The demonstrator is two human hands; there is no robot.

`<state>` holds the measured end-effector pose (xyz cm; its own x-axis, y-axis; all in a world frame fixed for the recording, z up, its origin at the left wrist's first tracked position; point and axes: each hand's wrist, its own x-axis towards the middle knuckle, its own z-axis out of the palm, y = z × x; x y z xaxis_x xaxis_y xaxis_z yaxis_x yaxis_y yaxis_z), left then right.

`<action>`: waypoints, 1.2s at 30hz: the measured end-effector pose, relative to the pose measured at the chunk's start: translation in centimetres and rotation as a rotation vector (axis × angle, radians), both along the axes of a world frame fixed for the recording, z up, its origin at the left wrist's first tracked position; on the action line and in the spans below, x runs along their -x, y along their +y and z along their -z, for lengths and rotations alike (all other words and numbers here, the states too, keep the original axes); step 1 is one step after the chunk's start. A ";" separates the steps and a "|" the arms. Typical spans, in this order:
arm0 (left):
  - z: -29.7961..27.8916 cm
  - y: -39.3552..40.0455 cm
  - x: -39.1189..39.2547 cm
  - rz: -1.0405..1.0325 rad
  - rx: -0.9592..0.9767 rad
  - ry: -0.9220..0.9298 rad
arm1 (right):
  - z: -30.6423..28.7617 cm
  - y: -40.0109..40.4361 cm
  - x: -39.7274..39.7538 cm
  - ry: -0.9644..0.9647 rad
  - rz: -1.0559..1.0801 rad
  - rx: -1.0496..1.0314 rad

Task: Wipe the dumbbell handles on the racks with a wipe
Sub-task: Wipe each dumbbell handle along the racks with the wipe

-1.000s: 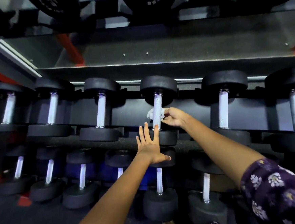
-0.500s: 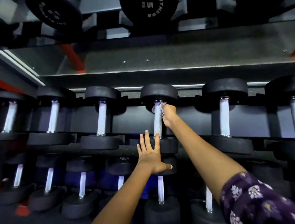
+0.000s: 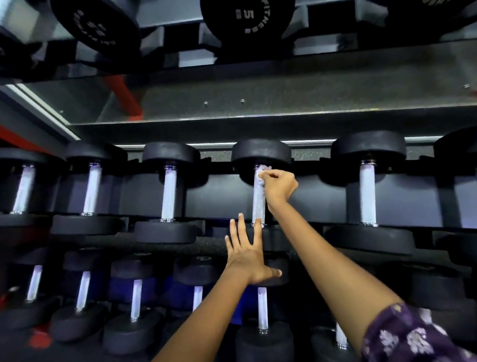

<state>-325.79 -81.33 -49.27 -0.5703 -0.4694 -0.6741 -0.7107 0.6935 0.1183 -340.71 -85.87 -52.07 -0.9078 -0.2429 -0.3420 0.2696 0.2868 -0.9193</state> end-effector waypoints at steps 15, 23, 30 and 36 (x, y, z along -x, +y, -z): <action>0.0 0.1 -0.1 -0.001 -0.004 0.004 | 0.3 2.9 -1.8 0.511 -0.573 -0.286; 0.1 0.1 -0.1 -0.005 0.005 0.000 | 0.8 1.8 -1.8 0.379 -0.487 -0.372; 0.1 0.0 0.2 0.007 0.023 -0.006 | -0.4 1.9 0.1 0.430 -0.600 -0.351; 0.1 0.1 0.0 0.002 0.025 0.023 | 0.0 3.4 -1.3 0.503 -0.633 -0.357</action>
